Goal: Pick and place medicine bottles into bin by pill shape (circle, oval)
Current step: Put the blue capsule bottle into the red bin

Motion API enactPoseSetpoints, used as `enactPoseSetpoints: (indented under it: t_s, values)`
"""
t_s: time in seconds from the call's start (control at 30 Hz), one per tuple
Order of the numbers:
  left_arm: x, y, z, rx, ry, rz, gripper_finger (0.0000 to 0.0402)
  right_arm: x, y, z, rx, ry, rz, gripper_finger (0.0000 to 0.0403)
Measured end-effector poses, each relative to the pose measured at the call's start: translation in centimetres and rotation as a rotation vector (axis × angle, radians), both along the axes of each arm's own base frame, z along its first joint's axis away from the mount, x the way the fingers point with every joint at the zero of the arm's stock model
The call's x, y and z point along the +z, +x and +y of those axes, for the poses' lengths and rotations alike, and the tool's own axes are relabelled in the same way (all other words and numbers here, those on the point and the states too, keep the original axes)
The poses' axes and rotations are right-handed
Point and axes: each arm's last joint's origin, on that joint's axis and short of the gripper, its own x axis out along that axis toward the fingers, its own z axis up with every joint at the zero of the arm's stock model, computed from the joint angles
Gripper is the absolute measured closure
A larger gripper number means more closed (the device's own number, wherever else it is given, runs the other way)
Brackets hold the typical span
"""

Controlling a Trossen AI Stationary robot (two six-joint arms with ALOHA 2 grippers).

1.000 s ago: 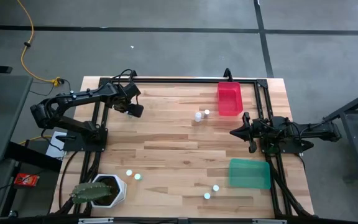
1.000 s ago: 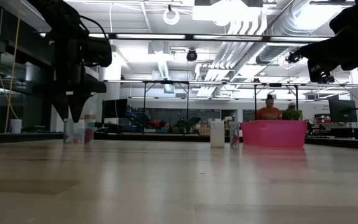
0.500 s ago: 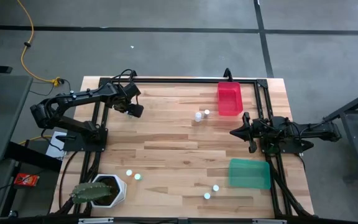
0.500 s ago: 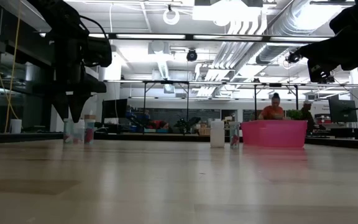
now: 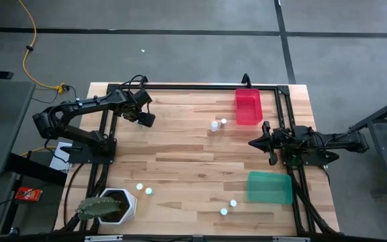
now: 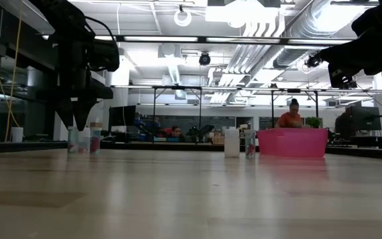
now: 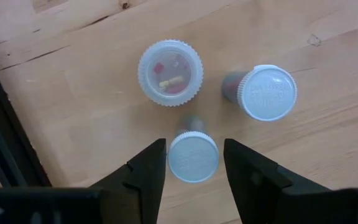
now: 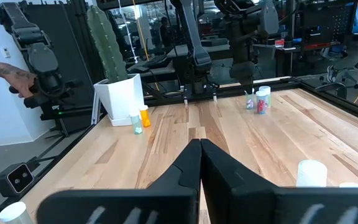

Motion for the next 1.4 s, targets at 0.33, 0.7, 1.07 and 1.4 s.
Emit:
enactPoseSetpoints:
  t_s: [0.33, 0.7, 1.07, 1.4]
  values:
    - [0.0, 0.0, 0.0, 0.0, -0.001, -0.001, 0.0249, 0.0, 0.0, 0.0, 0.0, 0.0, 0.0, 0.0402]
    - [0.0, 0.0, 0.0, -0.002, -0.014, -0.014, 0.0212, 0.0, 0.0, 0.0, 0.0, 0.0, 0.0, 0.0402]
    - [-0.6, 0.2, 0.1, -0.001, -0.033, 0.01, 0.0177, 0.0, 0.0, 0.0, 0.0, 0.0, 0.0, 0.0402]
    - [-1.1, 0.4, 0.4, 0.001, -0.038, 0.03, 0.0208, 0.0, 0.0, 0.0, 0.0, 0.0, 0.0, 0.0402]
